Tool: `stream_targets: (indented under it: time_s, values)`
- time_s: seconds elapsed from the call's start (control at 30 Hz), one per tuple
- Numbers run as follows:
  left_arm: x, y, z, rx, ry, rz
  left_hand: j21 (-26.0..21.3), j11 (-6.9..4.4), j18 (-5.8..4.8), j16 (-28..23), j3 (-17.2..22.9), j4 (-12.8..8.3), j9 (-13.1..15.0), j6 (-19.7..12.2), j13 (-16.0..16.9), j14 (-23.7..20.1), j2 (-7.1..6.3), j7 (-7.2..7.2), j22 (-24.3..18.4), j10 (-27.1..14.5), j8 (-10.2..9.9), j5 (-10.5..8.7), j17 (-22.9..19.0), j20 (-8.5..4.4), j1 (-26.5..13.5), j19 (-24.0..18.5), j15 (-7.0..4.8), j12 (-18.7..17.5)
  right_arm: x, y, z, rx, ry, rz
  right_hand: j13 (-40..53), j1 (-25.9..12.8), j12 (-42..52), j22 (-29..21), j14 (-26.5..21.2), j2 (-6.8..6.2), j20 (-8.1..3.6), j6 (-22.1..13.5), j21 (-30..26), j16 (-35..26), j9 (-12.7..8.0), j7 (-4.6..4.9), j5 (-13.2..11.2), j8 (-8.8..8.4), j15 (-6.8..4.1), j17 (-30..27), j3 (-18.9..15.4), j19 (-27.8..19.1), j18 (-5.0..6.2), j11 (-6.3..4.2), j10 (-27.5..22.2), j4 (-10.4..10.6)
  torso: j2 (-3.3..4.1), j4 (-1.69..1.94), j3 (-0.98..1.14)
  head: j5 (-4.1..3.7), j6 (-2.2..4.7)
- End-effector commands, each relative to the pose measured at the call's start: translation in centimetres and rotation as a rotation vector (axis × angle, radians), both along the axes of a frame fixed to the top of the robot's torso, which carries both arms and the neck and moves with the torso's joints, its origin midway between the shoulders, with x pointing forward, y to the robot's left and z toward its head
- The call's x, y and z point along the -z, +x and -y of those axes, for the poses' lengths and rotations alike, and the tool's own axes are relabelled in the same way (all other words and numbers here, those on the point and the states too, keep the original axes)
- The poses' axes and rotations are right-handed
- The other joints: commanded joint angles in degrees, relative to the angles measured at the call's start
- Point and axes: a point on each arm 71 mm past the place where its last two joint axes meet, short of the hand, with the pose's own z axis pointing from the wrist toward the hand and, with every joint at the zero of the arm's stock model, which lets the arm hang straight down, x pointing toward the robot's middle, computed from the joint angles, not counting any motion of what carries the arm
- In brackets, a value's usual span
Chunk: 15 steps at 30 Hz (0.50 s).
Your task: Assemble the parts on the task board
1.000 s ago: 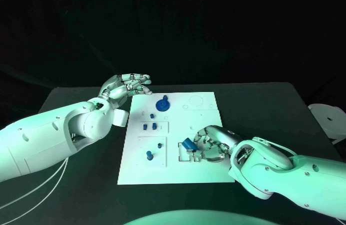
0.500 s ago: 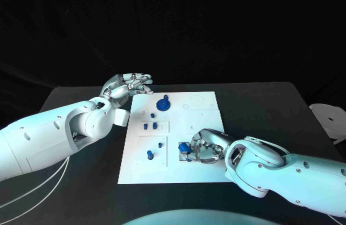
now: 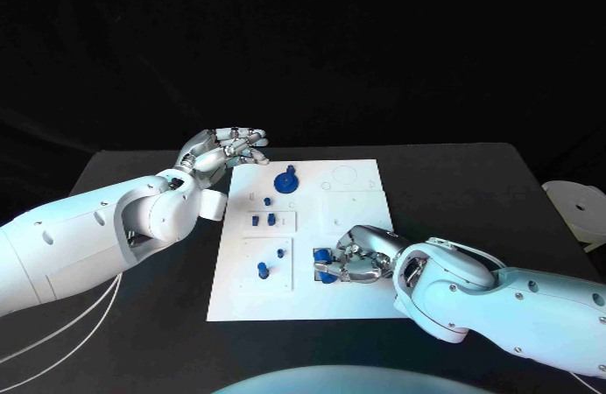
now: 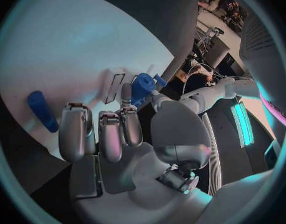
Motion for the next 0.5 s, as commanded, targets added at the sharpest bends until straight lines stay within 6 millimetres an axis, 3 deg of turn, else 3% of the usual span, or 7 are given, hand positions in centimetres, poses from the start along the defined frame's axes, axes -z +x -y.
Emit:
stream_targets:
  time_s: [0.03,0.2,0.37,0.5]
  values:
    - [-0.12,-0.07,0.24,0.019,-0.008,0.006,-0.3,0.04,0.6,0.2,0.0,-0.1,-0.1,-0.4,0.1,-0.4,0.33,0.13,-0.1,-0.4,0.4,0.05,-0.1,0.24,-0.3,0.0,-0.06,0.3,0.0,-0.14,-0.18,-0.022,-0.016,0.008,5.3,-2.9,-0.3,10.9,5.3,0.28,-0.46,-0.5,-0.4,0.1,0.3,-0.12,-1.8,-0.03,-0.46,11.2,-2.6,1.3,-0.75,-0.06,0.9,0.0,-0.03,-0.01,-0.01,0.02,-0.03]
    - [-0.12,-0.07,0.19,0.019,-0.007,0.006,-0.3,0.04,0.6,0.2,0.0,-0.1,-0.1,-0.4,0.1,-0.4,0.33,0.13,-0.1,-0.4,0.4,0.05,-0.1,0.24,-0.3,0.0,-0.06,0.3,-0.21,-0.28,-0.26,-0.033,-0.013,0.027,5.3,-4.9,-0.4,11.0,5.3,0.88,-0.44,-0.6,-0.6,0.1,0.7,-0.08,-2.4,-0.01,-0.43,11.2,-5.3,1.3,-0.73,-0.05,0.9,0.0,-0.05,-0.03,-0.02,0.0,-0.01]
    - [-0.12,-0.08,0.17,0.018,-0.007,0.006,-0.3,0.04,0.6,0.2,0.0,-0.1,-0.1,-0.4,0.1,-0.4,0.33,0.13,-0.1,-0.4,0.4,0.05,-0.1,0.24,-0.3,0.0,-0.06,0.3,-0.35,-0.41,-0.18,-0.043,-0.015,0.04,5.4,-4.8,-0.3,11.0,5.3,1.04,-0.44,-0.6,-0.5,0.1,0.7,-0.08,-2.1,-0.01,-0.43,11.4,-5.5,1.4,-0.76,-0.05,0.9,0.0,-0.06,-0.08,-0.01,0.05,0.05]
    - [-0.11,-0.07,0.12,0.017,-0.006,0.005,-0.3,0.04,0.6,0.2,0.0,-0.1,-0.1,-0.4,0.1,-0.4,0.33,0.13,-0.1,-0.4,0.4,0.05,-0.1,0.24,-0.3,0.0,-0.06,0.3,-0.48,-0.62,-0.08,-0.057,-0.013,0.043,5.7,-2.4,-0.2,11.1,5.4,1.81,-0.43,-0.6,-0.3,0.2,1.0,-0.1,-0.1,-0.04,-0.44,11.6,-6.3,1.5,-0.8,-0.07,1.1,-0.1,-0.1,-0.1,0.0,0.09,0.13]
